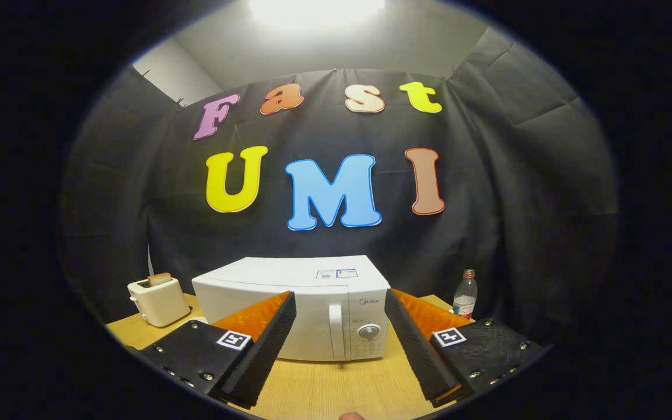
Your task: Open the microwave, put the food inside, and close the microwave door.
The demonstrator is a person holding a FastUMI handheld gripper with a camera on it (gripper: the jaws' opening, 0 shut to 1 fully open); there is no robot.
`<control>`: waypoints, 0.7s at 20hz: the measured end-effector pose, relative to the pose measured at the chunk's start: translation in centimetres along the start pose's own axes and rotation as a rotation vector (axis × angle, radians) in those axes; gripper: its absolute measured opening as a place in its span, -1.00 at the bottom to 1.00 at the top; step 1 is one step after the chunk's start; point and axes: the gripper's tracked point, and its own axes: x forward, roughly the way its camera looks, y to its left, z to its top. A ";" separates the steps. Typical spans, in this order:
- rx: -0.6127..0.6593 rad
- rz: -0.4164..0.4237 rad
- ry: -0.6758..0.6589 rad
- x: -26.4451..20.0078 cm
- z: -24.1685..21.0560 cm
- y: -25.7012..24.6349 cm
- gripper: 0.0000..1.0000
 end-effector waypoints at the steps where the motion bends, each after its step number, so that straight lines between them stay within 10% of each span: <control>1: -0.002 0.004 0.003 0.5 -0.2 0.1 0.95; 14: -0.063 0.055 0.190 9.8 -9.4 0.2 0.96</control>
